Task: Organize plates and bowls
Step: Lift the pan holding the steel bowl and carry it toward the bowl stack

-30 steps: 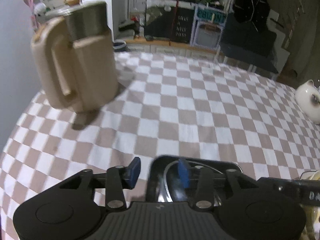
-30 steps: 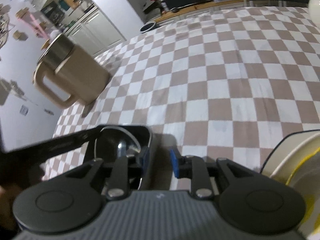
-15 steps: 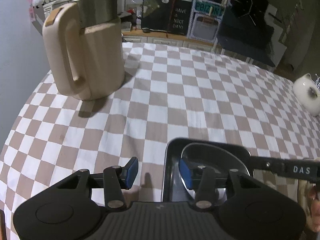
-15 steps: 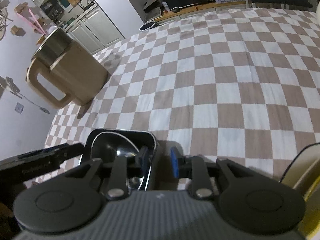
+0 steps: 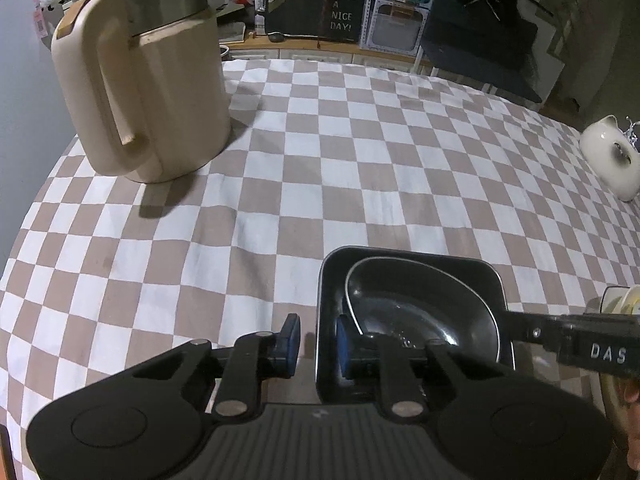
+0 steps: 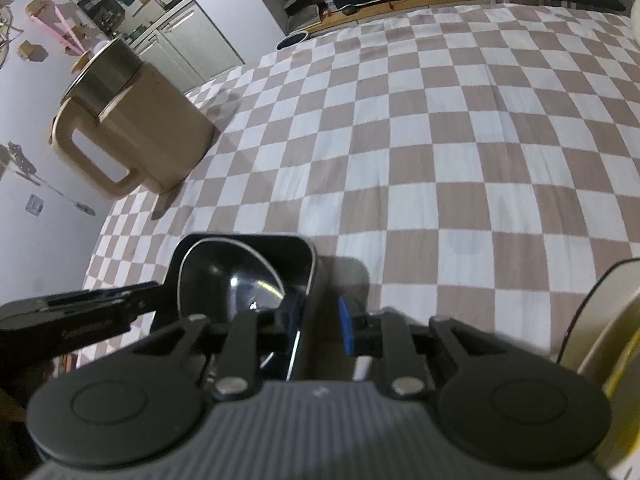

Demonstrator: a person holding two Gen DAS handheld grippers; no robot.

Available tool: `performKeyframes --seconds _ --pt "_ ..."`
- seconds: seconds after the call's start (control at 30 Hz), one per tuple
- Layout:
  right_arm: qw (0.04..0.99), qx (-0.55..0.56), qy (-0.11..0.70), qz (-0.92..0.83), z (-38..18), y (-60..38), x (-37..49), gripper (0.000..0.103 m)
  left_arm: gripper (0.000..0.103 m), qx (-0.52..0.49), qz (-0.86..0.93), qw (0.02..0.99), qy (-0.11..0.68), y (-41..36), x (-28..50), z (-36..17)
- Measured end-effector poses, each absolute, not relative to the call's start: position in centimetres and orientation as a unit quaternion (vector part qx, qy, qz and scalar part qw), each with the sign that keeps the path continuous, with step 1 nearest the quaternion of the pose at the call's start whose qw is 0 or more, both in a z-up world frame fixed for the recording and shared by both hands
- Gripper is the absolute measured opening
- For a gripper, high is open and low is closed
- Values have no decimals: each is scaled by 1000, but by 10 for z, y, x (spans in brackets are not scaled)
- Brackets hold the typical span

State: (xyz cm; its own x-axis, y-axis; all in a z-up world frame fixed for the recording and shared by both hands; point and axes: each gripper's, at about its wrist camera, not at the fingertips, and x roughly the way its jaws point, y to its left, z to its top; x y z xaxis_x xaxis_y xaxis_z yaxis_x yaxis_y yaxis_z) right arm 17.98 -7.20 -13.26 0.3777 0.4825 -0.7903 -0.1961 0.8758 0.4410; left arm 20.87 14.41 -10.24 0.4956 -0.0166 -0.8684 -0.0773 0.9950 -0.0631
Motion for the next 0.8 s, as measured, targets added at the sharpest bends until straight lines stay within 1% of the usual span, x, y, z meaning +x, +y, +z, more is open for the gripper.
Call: performKeyframes --seconds 0.33,0.4,0.43,0.53,0.8 --pt "806 115 535 226 -139 -58 165 16 20 -50 15 854 518 148 211 -109" --pt "807 119 534 225 -138 -58 164 15 15 -59 12 851 522 150 211 -110" --pt "807 124 533 224 -138 -59 165 15 13 -60 12 850 524 150 212 -111" --pt "808 131 530 224 -137 -62 167 13 13 -61 11 847 528 150 213 -113" --pt "808 134 528 225 -137 -66 170 12 12 -56 2 847 528 145 212 -114"
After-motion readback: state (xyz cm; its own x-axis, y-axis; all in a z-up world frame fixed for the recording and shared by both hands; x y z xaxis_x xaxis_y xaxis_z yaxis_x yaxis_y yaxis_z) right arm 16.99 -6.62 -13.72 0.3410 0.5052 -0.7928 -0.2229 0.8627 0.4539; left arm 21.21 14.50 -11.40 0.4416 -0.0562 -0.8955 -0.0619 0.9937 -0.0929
